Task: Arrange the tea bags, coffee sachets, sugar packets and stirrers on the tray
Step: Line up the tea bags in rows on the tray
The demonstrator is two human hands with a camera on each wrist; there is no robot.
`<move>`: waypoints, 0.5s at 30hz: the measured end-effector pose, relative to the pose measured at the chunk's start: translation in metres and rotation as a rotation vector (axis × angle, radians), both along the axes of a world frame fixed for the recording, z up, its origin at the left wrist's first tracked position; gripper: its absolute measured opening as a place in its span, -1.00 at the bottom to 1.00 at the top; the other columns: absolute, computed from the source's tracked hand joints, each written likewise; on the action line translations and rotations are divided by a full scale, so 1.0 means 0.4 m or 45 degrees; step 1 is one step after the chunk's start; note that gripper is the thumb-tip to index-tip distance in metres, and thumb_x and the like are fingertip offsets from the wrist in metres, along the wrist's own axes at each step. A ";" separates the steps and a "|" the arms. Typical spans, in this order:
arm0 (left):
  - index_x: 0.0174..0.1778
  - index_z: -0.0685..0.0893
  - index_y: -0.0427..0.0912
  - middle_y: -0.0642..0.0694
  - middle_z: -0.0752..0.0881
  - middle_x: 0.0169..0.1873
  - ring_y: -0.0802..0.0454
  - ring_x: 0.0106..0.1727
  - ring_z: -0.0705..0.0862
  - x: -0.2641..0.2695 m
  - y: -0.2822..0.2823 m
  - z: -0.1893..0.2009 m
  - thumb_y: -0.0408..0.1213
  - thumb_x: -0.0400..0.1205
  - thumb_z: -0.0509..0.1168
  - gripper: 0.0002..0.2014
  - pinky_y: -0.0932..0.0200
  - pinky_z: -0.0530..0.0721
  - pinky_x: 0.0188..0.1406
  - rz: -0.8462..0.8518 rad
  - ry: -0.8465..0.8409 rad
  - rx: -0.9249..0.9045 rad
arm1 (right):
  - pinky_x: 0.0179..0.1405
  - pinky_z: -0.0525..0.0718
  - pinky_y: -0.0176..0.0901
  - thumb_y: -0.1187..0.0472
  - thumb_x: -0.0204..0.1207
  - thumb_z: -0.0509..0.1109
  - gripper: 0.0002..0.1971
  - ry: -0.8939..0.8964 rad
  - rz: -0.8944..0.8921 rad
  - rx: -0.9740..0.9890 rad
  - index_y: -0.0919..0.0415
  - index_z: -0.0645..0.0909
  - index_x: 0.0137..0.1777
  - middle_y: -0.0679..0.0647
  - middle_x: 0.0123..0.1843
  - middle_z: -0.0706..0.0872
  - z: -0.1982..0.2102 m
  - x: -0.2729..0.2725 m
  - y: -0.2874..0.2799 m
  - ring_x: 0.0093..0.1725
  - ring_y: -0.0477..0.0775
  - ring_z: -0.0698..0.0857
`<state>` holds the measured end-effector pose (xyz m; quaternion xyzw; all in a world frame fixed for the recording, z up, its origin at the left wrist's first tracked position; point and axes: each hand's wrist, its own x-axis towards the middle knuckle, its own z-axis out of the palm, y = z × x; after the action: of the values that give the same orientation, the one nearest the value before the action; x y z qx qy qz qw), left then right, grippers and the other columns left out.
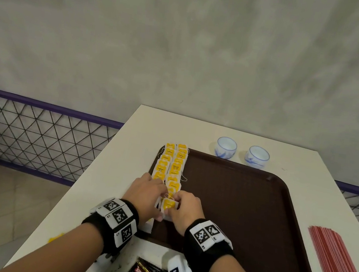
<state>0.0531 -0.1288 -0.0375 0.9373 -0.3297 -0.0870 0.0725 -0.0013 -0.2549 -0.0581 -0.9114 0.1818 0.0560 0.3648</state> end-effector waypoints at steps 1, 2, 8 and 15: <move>0.26 0.55 0.06 0.13 0.57 0.22 0.02 0.23 0.40 0.002 -0.001 0.001 0.06 0.35 0.50 -0.43 0.16 0.37 0.15 -0.003 -0.005 -0.002 | -0.06 0.64 -0.16 0.27 0.45 0.48 -0.87 -0.005 -0.006 -0.004 0.10 0.64 -0.03 0.10 0.06 0.72 0.000 0.002 0.000 0.00 0.08 0.70; 0.26 0.55 0.06 0.13 0.57 0.22 0.02 0.23 0.40 0.004 -0.003 0.001 0.06 0.34 0.50 -0.43 0.16 0.36 0.14 -0.005 -0.008 -0.005 | -0.10 0.62 -0.17 0.27 0.44 0.48 -0.87 -0.016 -0.019 -0.004 0.07 0.62 -0.07 0.10 0.05 0.72 0.000 0.003 -0.001 -0.01 0.09 0.70; 0.23 0.56 0.08 0.15 0.56 0.21 0.05 0.20 0.39 0.007 0.002 0.005 0.08 0.27 0.54 -0.38 0.17 0.37 0.11 0.021 0.002 -0.037 | -0.35 0.51 -0.37 0.29 0.38 0.54 -0.78 -0.061 -0.015 0.089 0.06 0.55 -0.12 -0.06 -0.20 0.61 0.003 -0.006 -0.013 -0.26 -0.10 0.56; 0.18 0.56 0.13 0.17 0.53 0.13 0.10 0.16 0.38 0.007 0.046 0.034 0.16 0.22 0.55 -0.38 0.23 0.41 0.09 0.125 0.064 -0.253 | -0.37 0.60 -0.32 0.32 0.35 0.56 -0.72 -0.073 -0.123 0.207 0.07 0.50 -0.15 -0.09 -0.30 0.54 -0.001 -0.012 -0.006 -0.35 -0.12 0.55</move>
<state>0.0561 -0.1102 -0.0239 0.9380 -0.2886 -0.0738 0.1773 -0.0062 -0.2572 -0.0586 -0.8702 0.2098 0.0266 0.4449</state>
